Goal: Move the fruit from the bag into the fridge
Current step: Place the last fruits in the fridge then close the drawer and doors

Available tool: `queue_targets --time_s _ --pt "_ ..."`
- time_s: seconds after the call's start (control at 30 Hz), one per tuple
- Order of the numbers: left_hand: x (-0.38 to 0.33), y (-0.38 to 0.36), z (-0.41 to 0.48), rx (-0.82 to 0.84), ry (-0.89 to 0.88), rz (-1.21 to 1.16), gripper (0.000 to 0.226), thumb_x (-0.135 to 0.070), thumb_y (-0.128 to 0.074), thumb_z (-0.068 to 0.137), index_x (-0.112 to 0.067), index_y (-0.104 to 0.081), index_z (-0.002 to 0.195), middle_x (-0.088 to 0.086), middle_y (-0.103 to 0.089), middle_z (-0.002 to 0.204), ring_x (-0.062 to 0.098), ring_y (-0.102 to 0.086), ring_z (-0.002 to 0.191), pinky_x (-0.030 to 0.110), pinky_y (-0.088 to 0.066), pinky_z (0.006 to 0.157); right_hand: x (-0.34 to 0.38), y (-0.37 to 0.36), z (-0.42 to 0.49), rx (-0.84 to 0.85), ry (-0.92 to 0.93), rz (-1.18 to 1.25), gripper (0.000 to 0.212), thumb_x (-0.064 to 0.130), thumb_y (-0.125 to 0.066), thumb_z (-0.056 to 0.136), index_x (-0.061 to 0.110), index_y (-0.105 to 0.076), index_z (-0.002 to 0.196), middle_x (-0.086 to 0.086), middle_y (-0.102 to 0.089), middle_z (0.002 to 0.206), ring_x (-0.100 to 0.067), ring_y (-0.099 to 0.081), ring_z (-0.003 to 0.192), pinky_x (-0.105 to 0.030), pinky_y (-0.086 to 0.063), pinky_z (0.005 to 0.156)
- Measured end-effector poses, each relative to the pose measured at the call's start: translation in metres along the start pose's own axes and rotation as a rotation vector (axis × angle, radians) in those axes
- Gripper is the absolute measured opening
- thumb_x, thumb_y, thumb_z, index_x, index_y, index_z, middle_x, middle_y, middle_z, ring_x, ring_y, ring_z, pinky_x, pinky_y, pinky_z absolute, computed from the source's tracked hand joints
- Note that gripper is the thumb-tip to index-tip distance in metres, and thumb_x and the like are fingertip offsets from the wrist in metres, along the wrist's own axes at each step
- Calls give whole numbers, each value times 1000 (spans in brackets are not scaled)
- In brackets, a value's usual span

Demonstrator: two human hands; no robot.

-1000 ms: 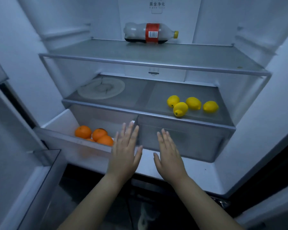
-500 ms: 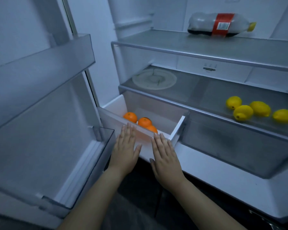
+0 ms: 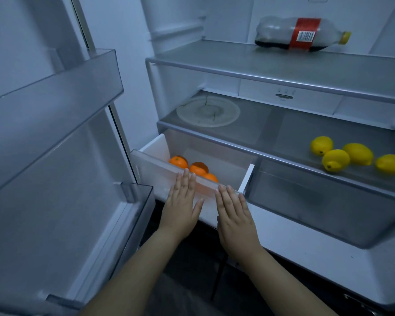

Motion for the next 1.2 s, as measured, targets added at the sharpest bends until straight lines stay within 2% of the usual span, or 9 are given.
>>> queue_targets --time_s 0.17,0.23,0.33,0.6,0.73,0.87,0.97,1.2 --pt "2 -11 28 31 6 -5 72 -58 -6 87 -23 23 143 -3 28 152 13 23 141 31 4 116 -14 -6 17 37 -9 -56 67 15 -37 82 -2 -25 145 -17 -21 155 -31 -16 143 -46 -11 116" --pt "1 -15 39 49 -4 16 72 -58 -8 89 -24 28 140 -4 31 150 13 24 140 32 2 117 -21 -7 26 46 -31 -74 69 14 -45 81 -2 -25 145 -17 -21 155 -32 -15 143 -47 -10 116" --pt "-4 -18 57 65 -17 21 72 -52 -22 96 -22 26 141 -3 31 150 14 26 140 32 4 117 -34 -11 38 81 -75 -86 78 14 -59 77 -2 -23 146 -17 -21 155 -32 -13 144 -48 -13 114" --pt "-12 -27 95 93 -47 27 74 -49 -29 97 -22 24 141 -1 28 152 15 24 141 34 5 116 -62 -23 60 110 -146 -146 83 8 -53 75 0 -15 148 -16 -11 157 -32 -5 145 -48 -9 116" --pt "-15 -35 112 112 -54 52 73 -49 -28 97 -21 24 140 1 25 154 16 22 142 37 1 118 -74 -30 68 116 -204 -180 86 6 -51 73 0 -10 148 -16 -6 158 -33 0 145 -48 -5 117" --pt "-15 -42 117 109 -61 55 73 -51 -23 96 -21 27 140 1 28 153 16 24 141 38 2 118 -80 -34 71 105 -246 -159 88 3 -54 71 1 -12 148 -15 -5 158 -33 0 145 -48 -6 117" --pt "-15 -45 118 32 -84 55 75 -56 -12 92 -18 29 142 4 29 153 18 23 142 37 6 117 -83 -34 70 79 -271 -135 88 2 -56 71 1 -14 148 -16 -4 158 -33 -1 145 -48 -8 116" --pt "-8 -62 125 -16 -115 93 77 -55 -16 92 -18 26 144 4 29 153 23 19 143 41 4 116 -100 -40 60 100 -291 -172 90 -1 -57 69 3 -15 149 -15 -4 158 -32 -3 145 -48 -8 117"
Point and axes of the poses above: each hand's wrist, its own z-axis towards the middle knuckle, its own y-axis out of the back of the hand, x = y × z, the point moved 9 cm from there along z, towards the middle knuckle
